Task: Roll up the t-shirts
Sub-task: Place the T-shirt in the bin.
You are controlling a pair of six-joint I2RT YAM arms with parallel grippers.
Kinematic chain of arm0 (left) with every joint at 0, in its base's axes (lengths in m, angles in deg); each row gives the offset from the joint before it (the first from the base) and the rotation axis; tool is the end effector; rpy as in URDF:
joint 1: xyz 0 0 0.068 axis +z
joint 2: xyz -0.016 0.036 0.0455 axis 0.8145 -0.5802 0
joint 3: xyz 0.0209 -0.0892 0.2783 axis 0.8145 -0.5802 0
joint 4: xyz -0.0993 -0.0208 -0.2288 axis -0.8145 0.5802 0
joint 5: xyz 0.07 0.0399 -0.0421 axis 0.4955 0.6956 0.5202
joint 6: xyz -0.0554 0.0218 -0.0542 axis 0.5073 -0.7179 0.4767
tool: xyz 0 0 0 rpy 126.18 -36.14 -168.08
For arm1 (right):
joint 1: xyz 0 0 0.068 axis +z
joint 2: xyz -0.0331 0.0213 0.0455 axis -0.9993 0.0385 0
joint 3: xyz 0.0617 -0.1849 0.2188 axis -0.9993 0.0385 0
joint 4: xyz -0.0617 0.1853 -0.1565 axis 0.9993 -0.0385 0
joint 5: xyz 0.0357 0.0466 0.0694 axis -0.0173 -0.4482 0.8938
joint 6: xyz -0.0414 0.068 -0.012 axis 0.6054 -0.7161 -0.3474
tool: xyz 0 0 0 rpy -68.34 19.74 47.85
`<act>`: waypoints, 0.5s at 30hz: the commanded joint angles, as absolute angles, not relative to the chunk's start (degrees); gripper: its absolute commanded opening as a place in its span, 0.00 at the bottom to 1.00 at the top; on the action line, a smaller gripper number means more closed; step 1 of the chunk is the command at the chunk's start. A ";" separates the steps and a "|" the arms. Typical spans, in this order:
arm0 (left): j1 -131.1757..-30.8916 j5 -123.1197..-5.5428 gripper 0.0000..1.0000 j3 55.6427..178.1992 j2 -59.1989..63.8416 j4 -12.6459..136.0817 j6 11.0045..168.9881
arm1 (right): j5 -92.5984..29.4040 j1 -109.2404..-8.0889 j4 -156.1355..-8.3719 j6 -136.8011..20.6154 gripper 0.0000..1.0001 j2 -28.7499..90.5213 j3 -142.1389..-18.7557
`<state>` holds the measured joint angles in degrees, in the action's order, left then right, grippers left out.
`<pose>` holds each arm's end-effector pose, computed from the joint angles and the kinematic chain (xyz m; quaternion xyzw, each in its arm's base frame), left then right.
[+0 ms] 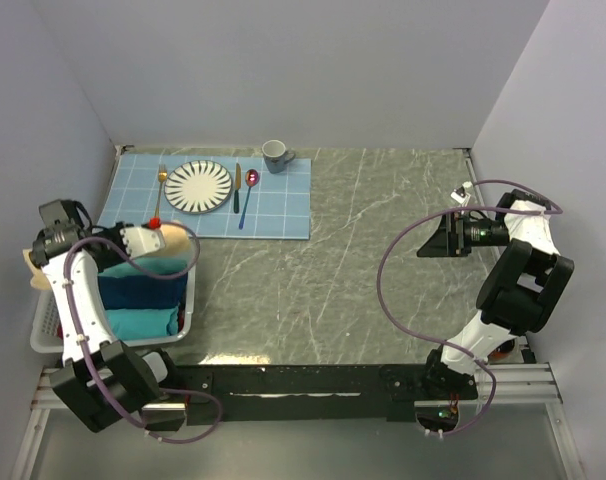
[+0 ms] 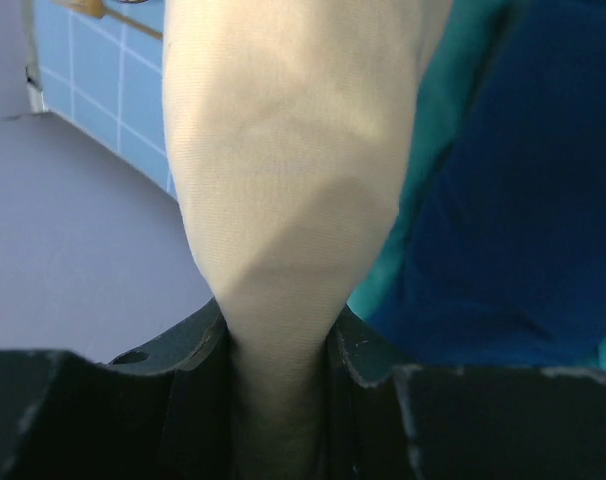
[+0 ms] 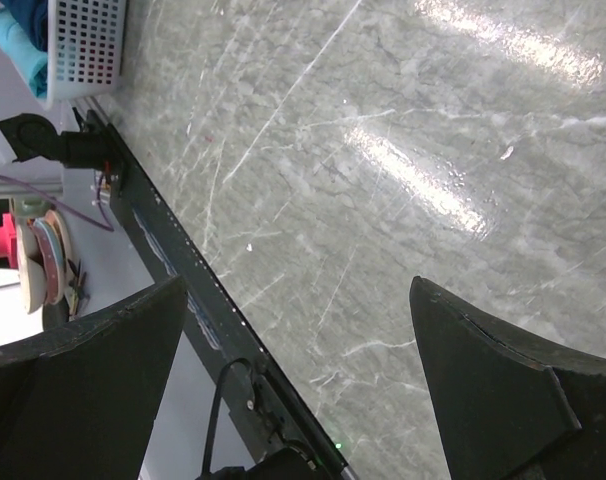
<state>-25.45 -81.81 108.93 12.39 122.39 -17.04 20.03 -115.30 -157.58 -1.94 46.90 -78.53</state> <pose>0.1932 0.0731 0.3096 0.5638 0.7557 0.1253 0.3087 0.2717 -0.0740 0.2506 -0.1247 0.8583 0.4299 0.2510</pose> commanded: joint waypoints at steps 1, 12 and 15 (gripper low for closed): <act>-21.93 -88.93 0.01 104.00 16.56 117.00 -30.83 | 20.17 -115.04 -160.15 -0.30 1.00 46.49 -79.96; -16.92 -98.78 0.01 92.57 15.95 108.57 -42.51 | 17.02 -115.04 -159.18 -5.92 1.00 42.19 -77.67; -14.82 -102.11 0.01 92.65 12.52 108.30 -46.45 | 14.56 -114.34 -158.74 -7.51 1.00 39.82 -76.63</act>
<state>-17.17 -94.16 92.41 14.94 112.57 -33.39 17.43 -115.30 -158.15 -4.62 45.29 -77.50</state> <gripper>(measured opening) 0.334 0.999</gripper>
